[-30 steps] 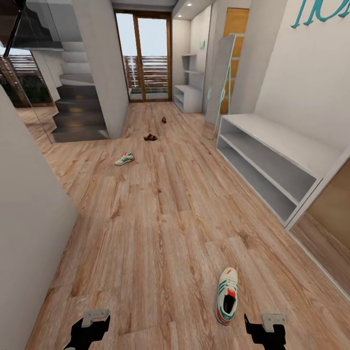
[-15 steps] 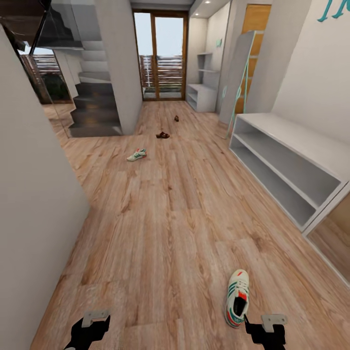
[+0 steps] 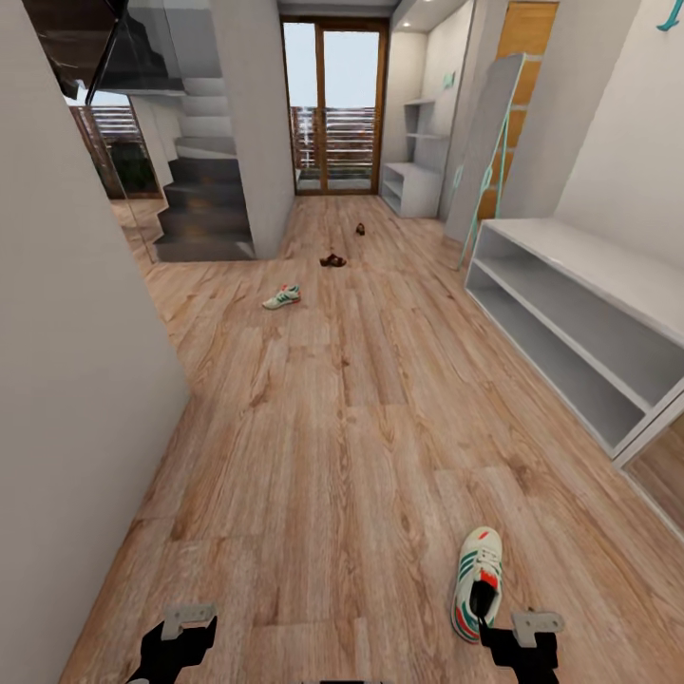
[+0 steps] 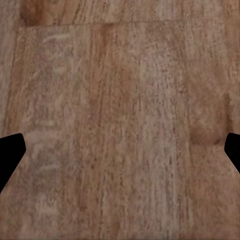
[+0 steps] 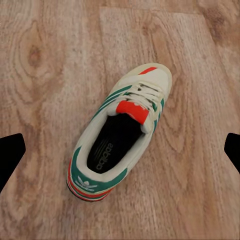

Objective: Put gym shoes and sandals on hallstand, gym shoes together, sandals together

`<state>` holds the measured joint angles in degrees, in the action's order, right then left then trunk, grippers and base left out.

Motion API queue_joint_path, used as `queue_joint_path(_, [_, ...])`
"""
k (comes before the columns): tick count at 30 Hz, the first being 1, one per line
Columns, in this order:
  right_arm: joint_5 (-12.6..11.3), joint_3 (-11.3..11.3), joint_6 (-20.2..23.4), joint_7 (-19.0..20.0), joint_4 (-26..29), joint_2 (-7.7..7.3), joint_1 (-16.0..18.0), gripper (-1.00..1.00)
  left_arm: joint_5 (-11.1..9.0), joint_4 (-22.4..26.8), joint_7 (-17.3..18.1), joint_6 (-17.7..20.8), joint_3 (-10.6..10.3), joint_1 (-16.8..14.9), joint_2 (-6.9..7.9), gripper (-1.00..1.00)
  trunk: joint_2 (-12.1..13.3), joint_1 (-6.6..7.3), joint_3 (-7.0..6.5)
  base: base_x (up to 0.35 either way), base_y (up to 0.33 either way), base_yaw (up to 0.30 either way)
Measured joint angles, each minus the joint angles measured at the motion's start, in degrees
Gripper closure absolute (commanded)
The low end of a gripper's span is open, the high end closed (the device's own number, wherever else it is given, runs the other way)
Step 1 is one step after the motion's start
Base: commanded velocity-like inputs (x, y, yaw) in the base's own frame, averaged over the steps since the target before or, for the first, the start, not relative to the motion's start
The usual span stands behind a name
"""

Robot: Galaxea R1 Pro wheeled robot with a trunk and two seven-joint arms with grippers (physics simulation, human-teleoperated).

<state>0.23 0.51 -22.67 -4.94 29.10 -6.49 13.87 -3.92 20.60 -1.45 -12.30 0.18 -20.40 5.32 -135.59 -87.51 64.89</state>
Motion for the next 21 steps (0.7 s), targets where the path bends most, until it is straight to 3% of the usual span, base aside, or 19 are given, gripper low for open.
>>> queue_joint_path(15, [0.05,-0.04,-1.07,0.03,-0.06,-0.01,-0.01,-1.0,0.09,0.0,0.0,-0.12,0.0,0.02,-0.04,-1.0,-0.02,0.0,0.01,0.005,0.0,0.001])
queue_joint_path(21, [0.08,-0.04,-1.09,0.01,-0.1,0.0,-0.01,-1.0,-0.07,0.01,0.0,-0.01,0.01,0.04,0.14,-1.0,-0.02,0.02,0.0,0.258,0.098,0.0])
